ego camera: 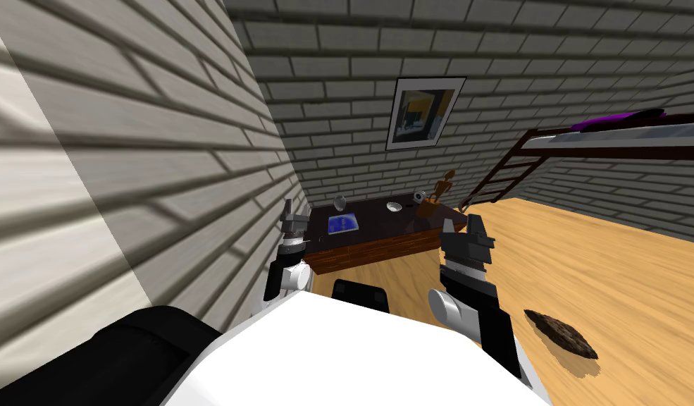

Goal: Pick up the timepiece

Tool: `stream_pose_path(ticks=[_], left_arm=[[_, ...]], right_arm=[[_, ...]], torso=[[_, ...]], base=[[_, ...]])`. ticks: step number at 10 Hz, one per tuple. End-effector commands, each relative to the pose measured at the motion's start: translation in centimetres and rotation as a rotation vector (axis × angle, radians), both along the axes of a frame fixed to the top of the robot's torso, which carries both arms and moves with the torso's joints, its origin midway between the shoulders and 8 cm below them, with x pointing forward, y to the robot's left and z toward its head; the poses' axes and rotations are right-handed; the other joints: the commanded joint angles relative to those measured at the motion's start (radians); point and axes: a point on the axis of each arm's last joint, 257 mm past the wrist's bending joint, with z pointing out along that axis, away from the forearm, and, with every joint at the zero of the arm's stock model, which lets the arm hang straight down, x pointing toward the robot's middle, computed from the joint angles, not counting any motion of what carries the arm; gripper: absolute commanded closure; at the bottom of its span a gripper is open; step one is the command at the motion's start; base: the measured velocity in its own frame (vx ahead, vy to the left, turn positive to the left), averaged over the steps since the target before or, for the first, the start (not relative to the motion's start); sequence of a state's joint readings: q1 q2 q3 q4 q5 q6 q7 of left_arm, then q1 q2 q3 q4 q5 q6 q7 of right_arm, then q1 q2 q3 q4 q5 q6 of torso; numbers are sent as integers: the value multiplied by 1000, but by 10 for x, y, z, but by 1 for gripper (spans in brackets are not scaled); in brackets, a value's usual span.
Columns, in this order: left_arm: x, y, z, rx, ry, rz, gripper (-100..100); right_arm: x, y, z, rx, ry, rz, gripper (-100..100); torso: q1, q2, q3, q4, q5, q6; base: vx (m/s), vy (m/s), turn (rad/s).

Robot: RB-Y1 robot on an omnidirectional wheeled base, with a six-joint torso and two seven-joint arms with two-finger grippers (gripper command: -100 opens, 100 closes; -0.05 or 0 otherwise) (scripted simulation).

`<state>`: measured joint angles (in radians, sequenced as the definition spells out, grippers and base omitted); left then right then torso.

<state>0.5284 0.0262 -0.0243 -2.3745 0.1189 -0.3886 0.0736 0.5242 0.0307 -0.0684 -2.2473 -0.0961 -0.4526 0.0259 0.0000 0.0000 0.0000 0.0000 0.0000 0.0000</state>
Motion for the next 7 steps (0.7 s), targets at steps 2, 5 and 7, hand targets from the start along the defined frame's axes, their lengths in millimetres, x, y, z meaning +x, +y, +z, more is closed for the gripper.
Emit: stream_pose_path(ticks=[2,5,7], left_arm=[[14,2,-22,24,66,-25,-100],[34,18,-58,12,162,-29,-100],[47,34,-84,-14,231,-20,-100]], right_arm=[[0,0,0,0,0,0,0],[0,0,0,0,0,0,0],[0,0,0,0,0,0,0]], torso=[[-1,-1,0,0,0,0],[-3,-1,-1,0,-1,0],[-3,-2,-1,0,-1,0]], base=[[11,-21,20],[19,-43,26],[23,-43,33]])
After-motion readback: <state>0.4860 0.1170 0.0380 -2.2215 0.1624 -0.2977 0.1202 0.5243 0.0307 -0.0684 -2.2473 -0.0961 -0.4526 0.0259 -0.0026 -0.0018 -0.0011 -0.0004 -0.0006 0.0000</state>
